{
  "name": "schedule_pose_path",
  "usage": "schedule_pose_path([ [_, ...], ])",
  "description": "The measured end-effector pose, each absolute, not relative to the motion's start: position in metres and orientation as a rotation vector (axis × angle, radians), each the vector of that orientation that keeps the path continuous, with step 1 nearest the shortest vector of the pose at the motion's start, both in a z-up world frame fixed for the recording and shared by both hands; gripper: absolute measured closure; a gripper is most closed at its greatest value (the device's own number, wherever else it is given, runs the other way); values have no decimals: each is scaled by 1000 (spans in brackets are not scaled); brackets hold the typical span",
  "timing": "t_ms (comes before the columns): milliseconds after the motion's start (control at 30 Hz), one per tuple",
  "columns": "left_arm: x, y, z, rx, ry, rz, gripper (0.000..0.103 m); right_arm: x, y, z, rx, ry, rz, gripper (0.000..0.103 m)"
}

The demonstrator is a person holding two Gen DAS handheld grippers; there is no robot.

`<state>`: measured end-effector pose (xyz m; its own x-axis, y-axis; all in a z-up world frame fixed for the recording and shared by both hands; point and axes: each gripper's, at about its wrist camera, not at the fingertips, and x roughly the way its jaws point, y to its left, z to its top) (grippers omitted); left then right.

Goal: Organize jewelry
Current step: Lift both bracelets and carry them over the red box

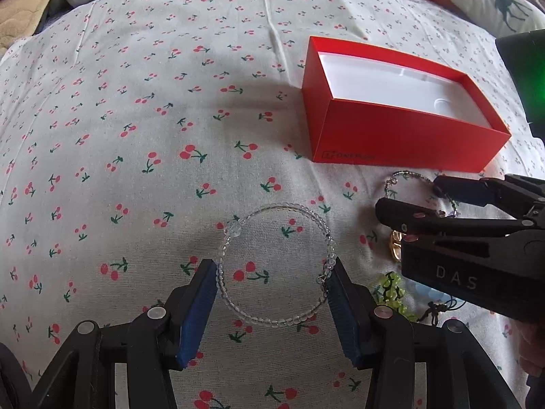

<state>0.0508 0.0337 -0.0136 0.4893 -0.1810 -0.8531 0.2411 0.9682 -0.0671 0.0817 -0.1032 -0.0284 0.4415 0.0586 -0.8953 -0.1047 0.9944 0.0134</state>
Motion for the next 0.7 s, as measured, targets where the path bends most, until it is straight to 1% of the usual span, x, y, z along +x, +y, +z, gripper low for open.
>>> schedule_pose_path([
  [67,50,35,-15,57,1031,-259,49,80,-104,-28,-49,1100,103,45],
  [167,50,35,-15,51,1030,-262,49,80,-112,-26,-21,1090,112,48],
  [400,48,33,-7,45,1012,-270,49,63,-122,-15,21,1069,150,49],
  [700,56,19,19,87,969,-290,49,50,-141,23,52,1010,168,49],
])
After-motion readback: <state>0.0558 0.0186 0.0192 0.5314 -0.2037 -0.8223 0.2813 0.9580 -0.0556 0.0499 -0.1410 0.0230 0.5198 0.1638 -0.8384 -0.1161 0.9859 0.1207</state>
